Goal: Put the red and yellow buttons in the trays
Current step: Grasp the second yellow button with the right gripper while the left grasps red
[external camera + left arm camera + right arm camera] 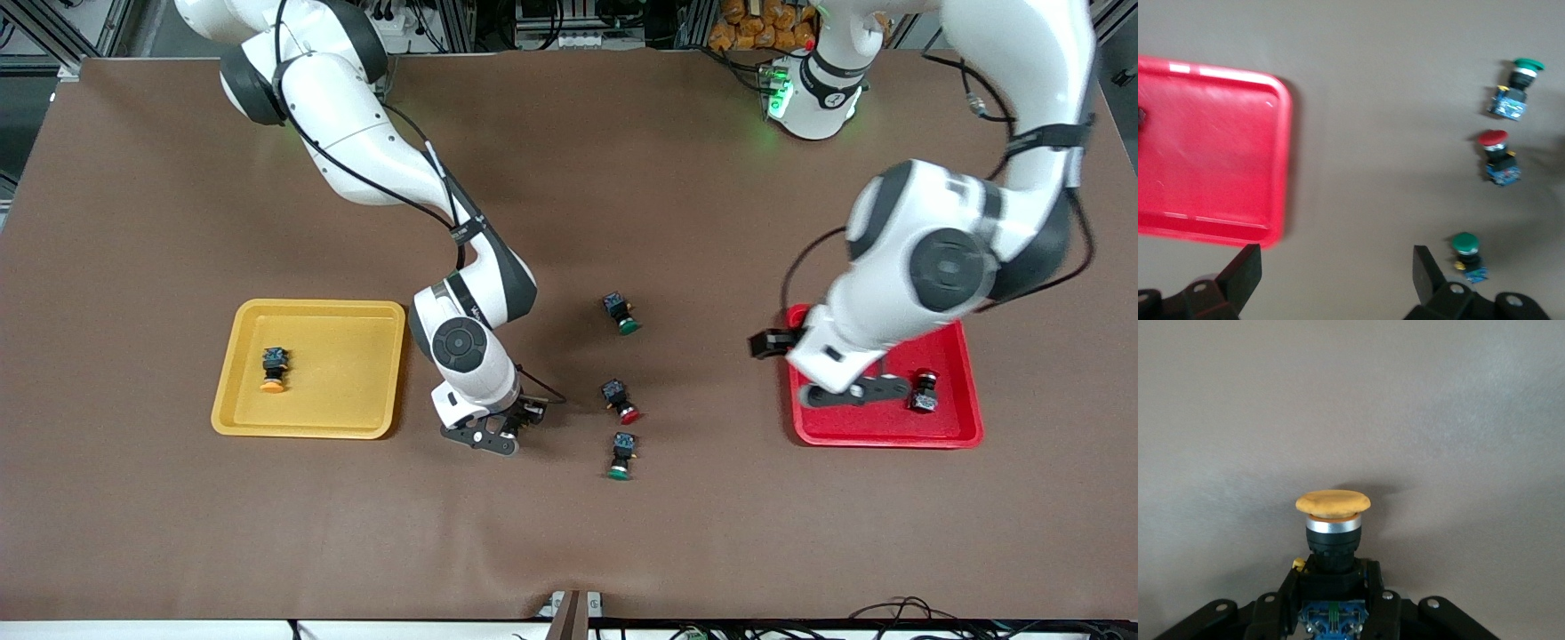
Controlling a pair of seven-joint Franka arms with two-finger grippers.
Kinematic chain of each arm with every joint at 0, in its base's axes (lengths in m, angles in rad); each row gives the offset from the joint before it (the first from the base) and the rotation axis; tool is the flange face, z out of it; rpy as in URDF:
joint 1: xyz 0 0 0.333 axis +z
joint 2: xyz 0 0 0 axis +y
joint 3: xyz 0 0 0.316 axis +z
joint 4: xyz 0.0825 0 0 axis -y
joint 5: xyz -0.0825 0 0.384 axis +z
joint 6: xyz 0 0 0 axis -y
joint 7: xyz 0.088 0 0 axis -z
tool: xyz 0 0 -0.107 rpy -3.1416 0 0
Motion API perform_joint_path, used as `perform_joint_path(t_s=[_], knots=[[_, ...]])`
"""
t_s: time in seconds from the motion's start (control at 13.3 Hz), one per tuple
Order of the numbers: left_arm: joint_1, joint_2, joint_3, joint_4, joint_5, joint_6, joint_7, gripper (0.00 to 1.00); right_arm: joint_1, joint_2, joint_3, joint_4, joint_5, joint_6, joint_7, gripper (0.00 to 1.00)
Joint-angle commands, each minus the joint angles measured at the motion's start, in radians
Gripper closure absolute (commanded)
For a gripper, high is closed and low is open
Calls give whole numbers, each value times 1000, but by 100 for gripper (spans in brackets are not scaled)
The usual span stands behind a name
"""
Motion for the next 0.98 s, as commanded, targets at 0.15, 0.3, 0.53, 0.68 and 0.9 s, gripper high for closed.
perform_joint_path(t_s=[0.15, 0.3, 0.53, 0.68, 0.9], knots=[[-146, 113, 14, 103, 34, -10, -296, 0, -45, -172, -2, 2, -24, -273, -60, 100], [-180, 155, 15, 117, 34, 31, -368, 0, -93, -276, -2, 2, -15, -459, -165, 100], [-224, 216, 15, 117, 37, 140, -481, 0, -188, -433, 1, -16, -12, -673, -364, 100], [-257, 250, 24, 117, 59, 206, -518, 0, -249, -494, 0, -51, -18, -724, -493, 100], [-257, 258, 27, 115, 63, 220, -518, 0, -347, -513, -2, -94, -27, -714, -669, 100]])
